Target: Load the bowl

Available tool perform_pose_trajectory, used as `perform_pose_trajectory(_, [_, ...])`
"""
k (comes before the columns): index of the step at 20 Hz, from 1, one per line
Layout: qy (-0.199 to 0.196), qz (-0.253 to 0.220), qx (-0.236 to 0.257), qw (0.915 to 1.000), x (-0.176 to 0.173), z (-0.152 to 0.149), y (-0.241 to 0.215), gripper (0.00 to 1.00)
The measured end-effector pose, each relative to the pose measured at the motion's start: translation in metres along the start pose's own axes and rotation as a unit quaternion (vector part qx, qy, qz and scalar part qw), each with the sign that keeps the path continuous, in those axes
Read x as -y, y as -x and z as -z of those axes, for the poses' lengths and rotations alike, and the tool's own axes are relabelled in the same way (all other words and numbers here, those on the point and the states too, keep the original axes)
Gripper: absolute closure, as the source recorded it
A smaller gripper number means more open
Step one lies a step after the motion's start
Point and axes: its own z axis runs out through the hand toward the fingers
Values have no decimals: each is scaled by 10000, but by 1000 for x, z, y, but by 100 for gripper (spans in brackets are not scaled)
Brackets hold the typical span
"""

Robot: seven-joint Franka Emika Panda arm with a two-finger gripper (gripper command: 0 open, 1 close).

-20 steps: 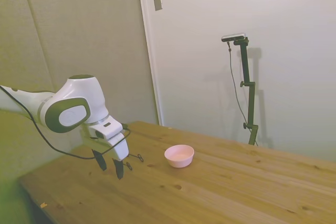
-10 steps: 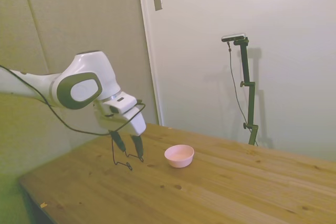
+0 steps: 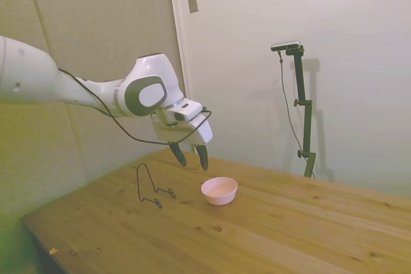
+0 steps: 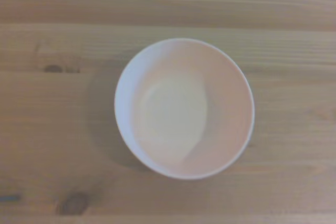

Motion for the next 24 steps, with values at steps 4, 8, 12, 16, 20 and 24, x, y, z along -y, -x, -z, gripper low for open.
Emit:
perform_pose_trajectory(4, [85,-74,76,9999,35,-34,-11,0])
perform_pose_trajectory(8, [155,-64,163,9997,67,-66,-9,0])
perform_pose_trajectory(12, [295,-75,249,9992,83,-99,-7,0])
perform_pose_trajectory(16, [421,-124,286,9986,84,-123,-14,0])
perform_pose_trajectory(20, [494,-129,312,9982,86,-139,-17,100])
perform_pose_trajectory(24, [533,-109,345,9979,87,-147,-15,100])
